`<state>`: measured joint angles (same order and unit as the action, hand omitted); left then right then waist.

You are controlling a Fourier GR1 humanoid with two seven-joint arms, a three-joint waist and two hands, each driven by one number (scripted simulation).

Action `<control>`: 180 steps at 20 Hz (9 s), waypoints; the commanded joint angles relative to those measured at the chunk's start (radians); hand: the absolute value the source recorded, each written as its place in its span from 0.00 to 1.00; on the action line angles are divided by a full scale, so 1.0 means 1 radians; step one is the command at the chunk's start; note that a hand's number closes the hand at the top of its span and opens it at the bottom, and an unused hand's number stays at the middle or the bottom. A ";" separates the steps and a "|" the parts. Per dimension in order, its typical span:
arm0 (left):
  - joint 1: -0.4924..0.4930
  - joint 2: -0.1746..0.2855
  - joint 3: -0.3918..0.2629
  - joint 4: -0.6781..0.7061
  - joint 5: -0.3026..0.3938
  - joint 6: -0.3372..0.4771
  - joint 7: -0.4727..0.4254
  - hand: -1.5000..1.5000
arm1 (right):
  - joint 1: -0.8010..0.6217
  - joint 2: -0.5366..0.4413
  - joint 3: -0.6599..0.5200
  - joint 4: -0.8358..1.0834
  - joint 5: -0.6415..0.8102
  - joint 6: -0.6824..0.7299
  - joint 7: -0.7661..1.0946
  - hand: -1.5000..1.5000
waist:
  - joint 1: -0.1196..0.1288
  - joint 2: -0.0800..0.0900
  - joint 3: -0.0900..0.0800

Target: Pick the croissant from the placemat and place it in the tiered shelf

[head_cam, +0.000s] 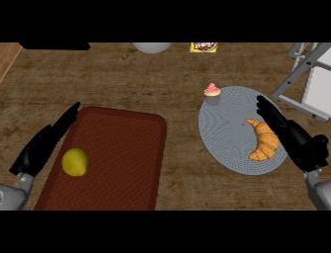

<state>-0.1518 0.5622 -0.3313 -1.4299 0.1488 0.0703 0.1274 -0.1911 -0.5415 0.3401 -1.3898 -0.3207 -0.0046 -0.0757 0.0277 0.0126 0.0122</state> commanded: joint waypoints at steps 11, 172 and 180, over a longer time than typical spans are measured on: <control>-0.030 -0.163 0.067 -0.058 0.025 0.132 -0.099 0.50 | 0.067 -0.100 -0.325 0.269 0.112 -0.460 -0.028 1.00 | -0.047 0.002 -0.019; -0.023 -0.486 0.316 -0.007 -0.303 -0.097 -0.113 0.50 | 0.183 -0.813 -0.720 0.447 -0.003 0.679 -1.002 1.00 | -0.013 -0.007 -0.010; -0.053 -0.505 0.289 0.003 -0.319 -0.096 -0.102 0.50 | 0.015 -0.832 -0.652 0.513 -0.071 0.673 -0.839 1.00 | 0.017 -0.003 -0.010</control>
<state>-0.1915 0.0568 -0.0340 -1.4136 -0.1688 -0.0183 0.0001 -0.0996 -1.3646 -0.3332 -0.9304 -0.3651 0.4852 -0.8395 0.0327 0.0087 0.0022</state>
